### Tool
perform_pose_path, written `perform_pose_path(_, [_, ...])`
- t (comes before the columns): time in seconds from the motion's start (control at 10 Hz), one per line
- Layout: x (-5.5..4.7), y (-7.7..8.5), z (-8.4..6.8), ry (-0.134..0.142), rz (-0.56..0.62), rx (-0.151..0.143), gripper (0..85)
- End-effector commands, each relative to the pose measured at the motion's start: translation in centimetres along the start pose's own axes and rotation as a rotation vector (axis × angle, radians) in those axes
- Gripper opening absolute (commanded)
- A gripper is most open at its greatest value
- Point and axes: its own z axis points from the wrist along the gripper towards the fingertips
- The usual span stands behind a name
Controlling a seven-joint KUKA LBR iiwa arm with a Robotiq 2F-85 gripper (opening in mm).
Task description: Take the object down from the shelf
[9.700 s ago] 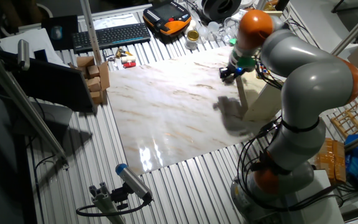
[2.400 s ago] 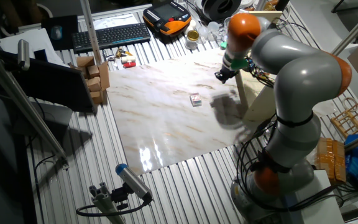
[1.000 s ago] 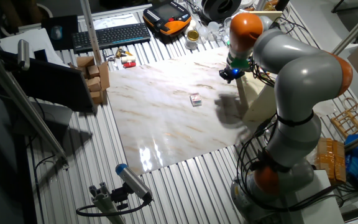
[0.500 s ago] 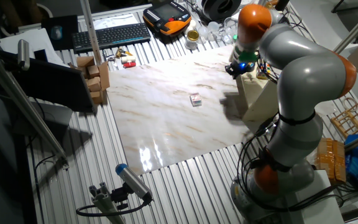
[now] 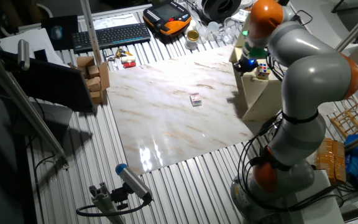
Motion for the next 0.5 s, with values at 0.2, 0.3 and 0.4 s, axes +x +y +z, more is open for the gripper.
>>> perform_pose_path(0.2, [-0.5,-3.6,-1.8,0.008,0.001,-0.003,0.0])
perform_pose_path(0.3, [-0.6,-4.6,-1.9,0.007,0.017,-0.016,0.0])
perform_pose_path(0.4, [-0.8,-5.6,-1.9,0.003,0.028,-0.018,0.0])
